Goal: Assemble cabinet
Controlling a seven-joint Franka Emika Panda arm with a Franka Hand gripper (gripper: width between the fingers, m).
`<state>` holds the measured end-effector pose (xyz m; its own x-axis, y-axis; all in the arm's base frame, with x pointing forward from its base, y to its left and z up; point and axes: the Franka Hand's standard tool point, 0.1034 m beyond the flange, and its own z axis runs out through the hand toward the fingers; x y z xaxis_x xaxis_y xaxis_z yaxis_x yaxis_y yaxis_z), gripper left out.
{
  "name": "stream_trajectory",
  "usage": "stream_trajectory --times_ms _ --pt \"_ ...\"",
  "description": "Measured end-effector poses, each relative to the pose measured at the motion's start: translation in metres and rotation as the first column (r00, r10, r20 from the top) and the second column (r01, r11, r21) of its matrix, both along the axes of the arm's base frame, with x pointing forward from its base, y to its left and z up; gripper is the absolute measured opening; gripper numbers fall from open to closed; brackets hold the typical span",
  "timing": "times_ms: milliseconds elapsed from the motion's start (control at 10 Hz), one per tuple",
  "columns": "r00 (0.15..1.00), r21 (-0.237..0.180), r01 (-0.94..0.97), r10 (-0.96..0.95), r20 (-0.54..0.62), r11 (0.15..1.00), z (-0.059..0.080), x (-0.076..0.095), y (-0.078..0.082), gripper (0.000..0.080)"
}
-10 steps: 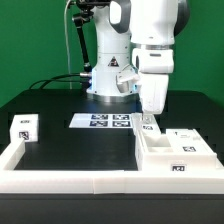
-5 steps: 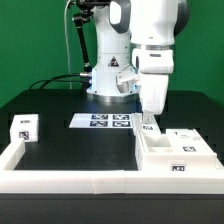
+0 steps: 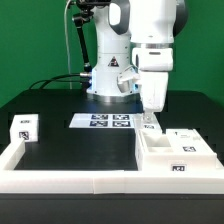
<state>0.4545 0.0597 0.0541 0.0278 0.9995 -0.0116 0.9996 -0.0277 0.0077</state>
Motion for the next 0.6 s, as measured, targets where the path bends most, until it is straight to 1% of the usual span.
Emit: stream_trajectory --times_ms 100,200,300,400,600 --pt "1.000 0.007 0.013 -0.013 0.021 1.000 0.003 0.002 0.004 0.0068" --pt "0.995 0.046 0.020 -0.024 0.092 0.999 0.004 -0.003 0.016 0.0068" --pt "0.992 0.070 0.016 -0.025 0.123 0.997 0.003 -0.007 0.020 0.0068" --pt "0.993 0.063 0.020 -0.027 0.112 0.998 0.003 -0.006 0.017 0.0068" --pt "0.992 0.064 0.021 -0.029 0.120 0.998 0.005 0.000 0.016 0.0068"
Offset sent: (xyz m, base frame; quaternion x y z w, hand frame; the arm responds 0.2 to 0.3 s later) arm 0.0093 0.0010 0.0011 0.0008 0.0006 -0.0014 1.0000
